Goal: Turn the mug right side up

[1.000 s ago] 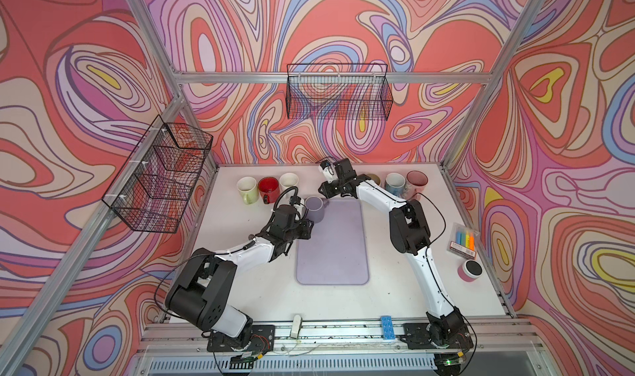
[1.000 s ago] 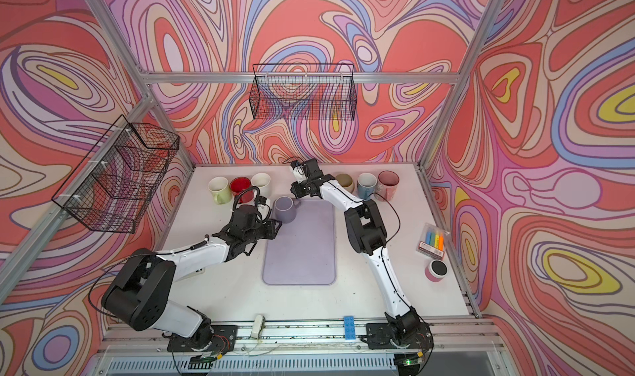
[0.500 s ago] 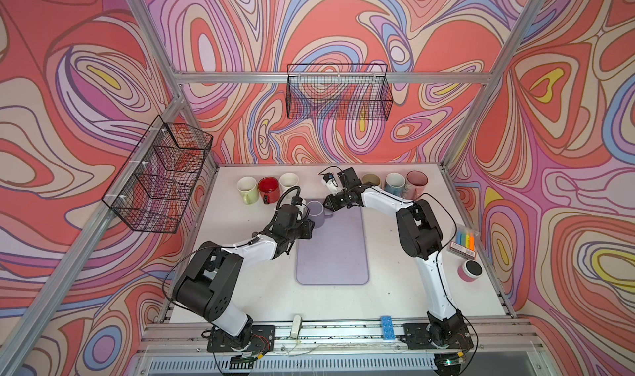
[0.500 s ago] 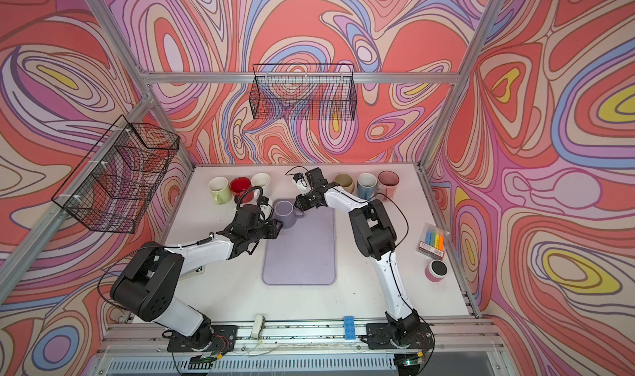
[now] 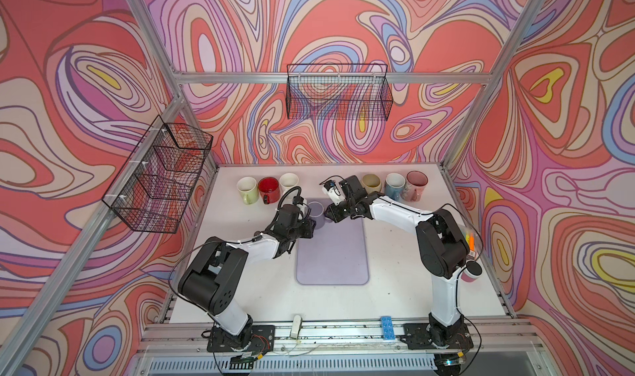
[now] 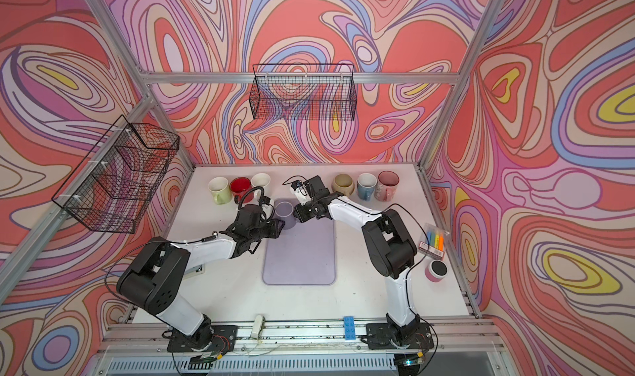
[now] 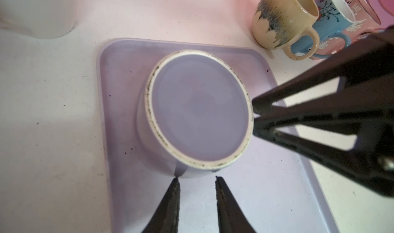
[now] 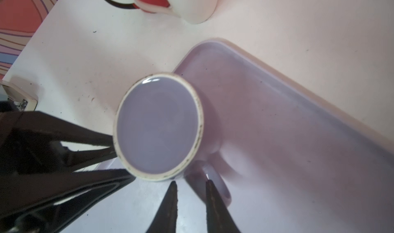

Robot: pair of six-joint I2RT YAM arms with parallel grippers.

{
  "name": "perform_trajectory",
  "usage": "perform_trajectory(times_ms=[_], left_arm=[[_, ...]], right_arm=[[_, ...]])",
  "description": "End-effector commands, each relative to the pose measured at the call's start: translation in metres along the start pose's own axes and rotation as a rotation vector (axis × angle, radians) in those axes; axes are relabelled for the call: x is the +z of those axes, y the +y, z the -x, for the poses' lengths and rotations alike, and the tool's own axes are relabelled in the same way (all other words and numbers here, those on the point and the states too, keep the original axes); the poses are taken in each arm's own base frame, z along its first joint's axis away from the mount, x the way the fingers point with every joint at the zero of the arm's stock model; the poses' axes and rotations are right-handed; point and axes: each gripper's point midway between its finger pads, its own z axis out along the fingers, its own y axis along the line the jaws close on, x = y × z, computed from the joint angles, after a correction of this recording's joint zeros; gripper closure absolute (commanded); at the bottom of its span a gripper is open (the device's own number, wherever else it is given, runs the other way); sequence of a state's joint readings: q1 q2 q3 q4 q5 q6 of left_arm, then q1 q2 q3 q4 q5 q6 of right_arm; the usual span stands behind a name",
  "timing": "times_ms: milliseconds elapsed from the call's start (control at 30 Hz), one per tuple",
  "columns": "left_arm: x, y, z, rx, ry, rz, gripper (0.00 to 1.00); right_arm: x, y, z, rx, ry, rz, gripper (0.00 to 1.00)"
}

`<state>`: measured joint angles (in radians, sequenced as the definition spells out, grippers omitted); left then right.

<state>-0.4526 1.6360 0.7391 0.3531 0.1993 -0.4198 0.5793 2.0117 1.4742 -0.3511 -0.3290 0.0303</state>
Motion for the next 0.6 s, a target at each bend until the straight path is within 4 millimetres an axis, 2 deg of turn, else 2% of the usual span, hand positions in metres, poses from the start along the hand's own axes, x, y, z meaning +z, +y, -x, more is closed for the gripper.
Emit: perform_trajectory(times_ms=[0, 133, 267, 400, 567], left_arm=[[0.003, -0.009, 0.01, 0.003, -0.028, -0.038, 0.69], [-0.01, -0.012, 0.014, 0.023, -0.034, -0.033, 0.69], [-0.035, -0.016, 0.024, 0.063, -0.052, -0.015, 0.69], [-0.058, -0.014, 0.026, 0.075, -0.077, 0.017, 0.68], [-0.06, -0.006, 0.015, 0.058, -0.041, 0.05, 0.69]], right_arm=[[-0.005, 0.003, -0.006, 0.028, -0.002, -0.044, 0.77], [-0.028, 0.001, 0.005, -0.007, -0.02, -0.098, 0.74], [-0.042, -0.007, 0.007, -0.116, 0.074, -0.165, 0.72], [-0.047, -0.033, 0.018, -0.109, 0.067, -0.217, 0.72], [-0.034, -0.062, 0.032, -0.09, 0.047, -0.281, 0.73]])
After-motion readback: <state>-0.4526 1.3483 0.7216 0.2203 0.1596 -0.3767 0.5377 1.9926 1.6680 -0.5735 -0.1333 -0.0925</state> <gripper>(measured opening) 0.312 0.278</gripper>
